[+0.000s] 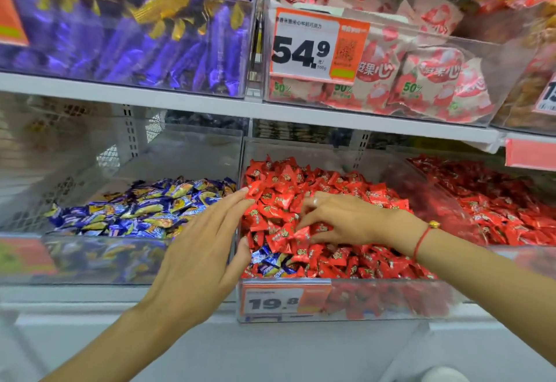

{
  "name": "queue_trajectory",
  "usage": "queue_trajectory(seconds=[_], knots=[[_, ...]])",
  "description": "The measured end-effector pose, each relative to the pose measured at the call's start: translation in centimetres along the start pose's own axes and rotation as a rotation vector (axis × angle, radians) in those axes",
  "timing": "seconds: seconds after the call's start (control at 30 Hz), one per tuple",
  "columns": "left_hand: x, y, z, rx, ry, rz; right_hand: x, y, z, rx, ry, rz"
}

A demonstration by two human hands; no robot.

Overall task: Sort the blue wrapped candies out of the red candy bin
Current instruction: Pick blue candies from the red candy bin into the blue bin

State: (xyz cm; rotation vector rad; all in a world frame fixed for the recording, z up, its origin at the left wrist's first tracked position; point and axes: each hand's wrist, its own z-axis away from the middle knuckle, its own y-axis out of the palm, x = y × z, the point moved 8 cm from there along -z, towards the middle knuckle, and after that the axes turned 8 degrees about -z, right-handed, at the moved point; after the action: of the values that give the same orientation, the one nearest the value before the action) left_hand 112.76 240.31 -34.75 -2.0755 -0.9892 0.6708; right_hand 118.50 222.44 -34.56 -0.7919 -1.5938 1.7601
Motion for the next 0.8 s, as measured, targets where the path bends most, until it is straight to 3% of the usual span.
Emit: queue_trajectory(seconds=[0.33,0.43,0.5,0.6,0.67,0.8], knots=[[0.5,-0.4,0.2,0.027,0.044,0.01,-3.8,-2.3,5.3,0.054,0.225,-0.013],[0.8,-0.5,0.4,0.022,0.031,0.067,0.7,-4.1,2.8,-0.164,0.036,-0.17],[0.9,-0.5,0.4,0.024,0.025,0.097,4.4,-3.1,0.2,-0.172,-0.106,-0.236],[0.8,-0.5,0.4,0.026,0.021,0.101,6.5,1.1,-3.1,-0.076,-0.232,-0.014],[0.8,-0.5,0.5,0.02,0.019,0.083,5.4,2.8,-3.5,-0.079,-0.22,0.163],[0.8,-0.5,0.5,0.009,0.019,0.053,3.4,2.8,-1.8,-0.081,-0.182,0.207]])
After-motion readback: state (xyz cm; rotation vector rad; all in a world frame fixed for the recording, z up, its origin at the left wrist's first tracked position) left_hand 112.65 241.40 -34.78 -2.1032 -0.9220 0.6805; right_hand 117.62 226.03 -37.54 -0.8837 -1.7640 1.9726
